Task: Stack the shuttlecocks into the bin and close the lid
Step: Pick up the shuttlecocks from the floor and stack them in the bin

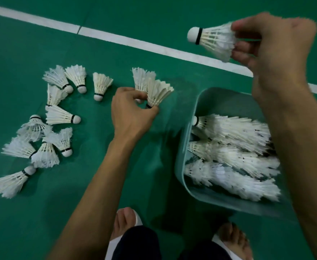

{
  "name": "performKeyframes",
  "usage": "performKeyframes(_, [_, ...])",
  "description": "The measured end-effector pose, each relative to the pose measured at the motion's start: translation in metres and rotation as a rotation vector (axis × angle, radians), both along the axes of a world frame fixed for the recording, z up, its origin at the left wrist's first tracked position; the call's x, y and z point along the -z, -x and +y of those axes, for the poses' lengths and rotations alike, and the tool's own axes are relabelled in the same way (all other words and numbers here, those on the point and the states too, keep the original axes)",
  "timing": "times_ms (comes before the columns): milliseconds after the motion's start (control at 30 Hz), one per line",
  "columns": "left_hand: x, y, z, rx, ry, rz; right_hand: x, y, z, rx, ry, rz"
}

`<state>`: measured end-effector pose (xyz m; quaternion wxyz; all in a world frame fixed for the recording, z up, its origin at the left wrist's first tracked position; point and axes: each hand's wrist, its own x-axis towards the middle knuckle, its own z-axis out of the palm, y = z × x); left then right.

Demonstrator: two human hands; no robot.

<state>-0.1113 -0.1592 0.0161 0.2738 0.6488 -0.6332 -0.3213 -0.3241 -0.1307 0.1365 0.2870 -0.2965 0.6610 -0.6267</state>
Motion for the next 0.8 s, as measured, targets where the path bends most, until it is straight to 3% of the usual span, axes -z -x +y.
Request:
performKeyframes(233, [-0.064, 0.011, 0.076, 0.122, 0.096, 0.134, 0.014, 0.026, 0.112, 0.117, -0.303, -0.020])
performKeyframes(400, [-0.089, 0.050, 0.099, 0.231, 0.114, 0.131, 0.050, 0.021, 0.156, 0.156, -0.511, -0.239])
performKeyframes(600, [-0.084, 0.085, 0.130, 0.279, -0.018, 0.099, 0.086, 0.016, 0.155, 0.129, -0.735, -0.434])
performKeyframes(800, [-0.082, 0.076, 0.122, 0.186, -0.030, 0.124, 0.097, 0.005, 0.125, 0.016, -0.734, -0.613])
